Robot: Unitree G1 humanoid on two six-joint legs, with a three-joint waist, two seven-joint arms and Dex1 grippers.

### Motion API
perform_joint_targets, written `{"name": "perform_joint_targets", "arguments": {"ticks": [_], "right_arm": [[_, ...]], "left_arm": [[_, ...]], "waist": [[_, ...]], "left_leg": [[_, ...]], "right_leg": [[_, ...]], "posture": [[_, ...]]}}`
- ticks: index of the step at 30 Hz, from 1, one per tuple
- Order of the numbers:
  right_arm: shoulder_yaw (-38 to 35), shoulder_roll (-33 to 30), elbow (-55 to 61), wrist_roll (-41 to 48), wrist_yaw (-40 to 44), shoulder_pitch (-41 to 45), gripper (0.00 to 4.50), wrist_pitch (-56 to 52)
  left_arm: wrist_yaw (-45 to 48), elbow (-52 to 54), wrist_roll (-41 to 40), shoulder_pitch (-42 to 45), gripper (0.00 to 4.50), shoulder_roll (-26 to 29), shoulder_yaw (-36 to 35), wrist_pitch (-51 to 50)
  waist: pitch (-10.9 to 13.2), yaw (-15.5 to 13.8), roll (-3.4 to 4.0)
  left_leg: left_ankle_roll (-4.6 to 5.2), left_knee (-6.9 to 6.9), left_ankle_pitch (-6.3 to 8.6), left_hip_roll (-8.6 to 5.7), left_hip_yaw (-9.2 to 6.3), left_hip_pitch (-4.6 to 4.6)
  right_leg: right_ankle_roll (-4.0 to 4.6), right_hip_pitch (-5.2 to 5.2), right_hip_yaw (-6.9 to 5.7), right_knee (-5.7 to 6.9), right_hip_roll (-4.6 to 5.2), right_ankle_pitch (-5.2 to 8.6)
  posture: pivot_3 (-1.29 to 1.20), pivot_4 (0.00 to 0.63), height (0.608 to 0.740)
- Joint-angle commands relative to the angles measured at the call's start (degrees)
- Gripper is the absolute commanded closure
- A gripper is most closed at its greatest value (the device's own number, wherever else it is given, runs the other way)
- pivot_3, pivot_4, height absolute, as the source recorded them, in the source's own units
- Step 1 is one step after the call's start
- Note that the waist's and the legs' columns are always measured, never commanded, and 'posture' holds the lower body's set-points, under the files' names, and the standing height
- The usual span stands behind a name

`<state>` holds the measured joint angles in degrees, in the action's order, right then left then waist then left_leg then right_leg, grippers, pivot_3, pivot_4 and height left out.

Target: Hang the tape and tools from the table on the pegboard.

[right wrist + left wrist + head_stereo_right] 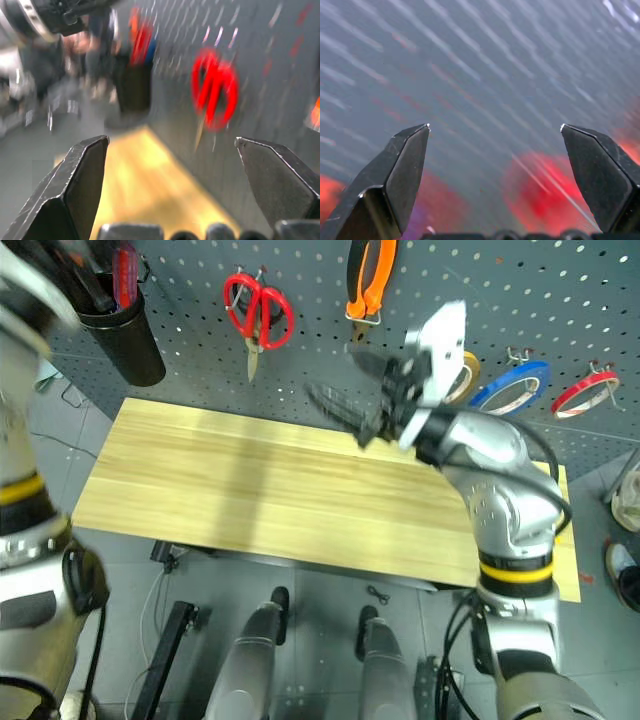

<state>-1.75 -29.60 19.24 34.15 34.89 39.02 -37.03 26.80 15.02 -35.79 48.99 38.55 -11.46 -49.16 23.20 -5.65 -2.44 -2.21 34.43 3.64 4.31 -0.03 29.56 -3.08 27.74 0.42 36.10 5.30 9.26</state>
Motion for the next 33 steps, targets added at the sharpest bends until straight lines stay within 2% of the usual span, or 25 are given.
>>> {"name": "perform_joint_targets", "arguments": {"ticks": [1, 3, 6, 7, 11, 16, 20, 27, 33], "right_arm": [[1.73, -1.78, 5.85, -2.17, -1.89, -4.69, 0.00, -2.20], [3.57, -2.62, 7.49, -5.79, -5.38, -9.46, 0.00, -4.01], [3.60, -2.07, 7.35, -12.58, -13.57, -19.07, 0.00, -5.19], [3.08, -1.74, 7.42, -13.97, -15.17, -21.32, 0.00, -4.96], [-0.54, -0.64, 8.85, -17.75, -19.92, -30.95, 0.00, -3.89], [-6.27, 1.66, 9.24, -20.96, -24.61, -38.90, 0.00, -2.43], [-7.68, 3.51, 11.28, -22.05, -25.87, -43.16, 0.00, -2.59], [-8.10, 5.45, 11.31, -22.85, -26.03, -45.26, 0.00, -2.85], [-8.21, 6.08, 10.06, -23.65, -26.17, -45.39, 0.00, -2.91]], "left_arm": [[1.88, 9.53, -4.94, -7.09, 0.03, 0.35, 1.47, -5.21], [1.84, 12.27, -3.98, -14.52, 0.03, -0.44, 4.55, -5.11], [3.20, 11.42, 1.97, -27.28, 0.03, -1.77, 14.91, -0.86], [3.61, 10.31, 3.48, -29.64, 0.03, -2.48, 16.91, 1.00], [5.26, 2.44, 10.21, -35.62, 0.03, -4.87, 22.92, 8.07], [6.84, -6.08, 15.20, -35.61, 0.03, -7.70, 24.41, 14.96], [8.00, -9.20, 17.42, -34.15, 0.03, -8.68, 23.86, 16.83], [8.63, -11.97, 21.06, -33.61, 0.03, -9.74, 24.34, 18.56], [9.20, -13.57, 22.84, -34.51, 0.03, -11.15, 24.09, 20.76]], "waist": [[0.00, 0.09, 0.00], [-0.01, 0.24, -0.01], [-0.66, 0.19, 0.28], [-0.80, 0.14, 0.36], [-0.83, 0.14, 0.38], [-1.58, 0.39, 0.53], [-1.82, 1.50, 0.67], [-1.91, 3.56, 0.79], [-2.34, 3.71, 0.86]], "left_leg": [[-0.01, 0.08, -0.01, 0.00, -0.01, 0.02], [-0.02, 0.19, -0.02, 0.10, -0.01, 0.01], [-0.06, 0.15, 0.01, 0.10, 0.09, -0.50], [-0.43, 0.09, 0.28, 0.09, 0.18, -0.69], [-0.45, 0.06, 0.30, 0.12, 0.28, -0.68], [-0.46, 0.04, 0.31, 0.14, 0.35, -0.71], [-0.45, 0.04, 0.31, 0.19, 0.35, -0.71], [-0.44, 0.06, 0.30, 0.18, 0.34, -0.73], [-0.44, 0.05, 0.31, 0.17, 0.34, -0.77]], "right_leg": [[0.01, 0.07, 0.01, -0.06, -0.01, 0.01], [0.03, 0.13, 0.05, -0.03, -0.12, 0.01], [-0.09, -0.38, 0.18, -0.13, -0.09, 0.14], [-0.08, -0.56, 0.19, -0.27, -0.05, 0.30], [0.18, -0.54, 0.23, -0.34, -0.04, 0.38], [0.24, -0.56, 0.29, -0.45, -0.02, 0.35], [0.25, -0.56, 0.30, -0.47, -0.04, 0.35], [0.24, -0.59, 0.33, -0.45, -0.05, 0.35], [0.24, -0.59, 0.33, -0.43, -0.04, 0.35]], "posture": [[0.21, 0.337, 0.740], [0.19, 0.348, 0.740], [0.16, 0.355, 0.740], [0.16, 0.355, 0.740], [0.10, 0.359, 0.740], [0.05, 0.362, 0.740], [0.03, 0.373, 0.740], [0.04, 0.368, 0.740], [0.05, 0.339, 0.740]]}}
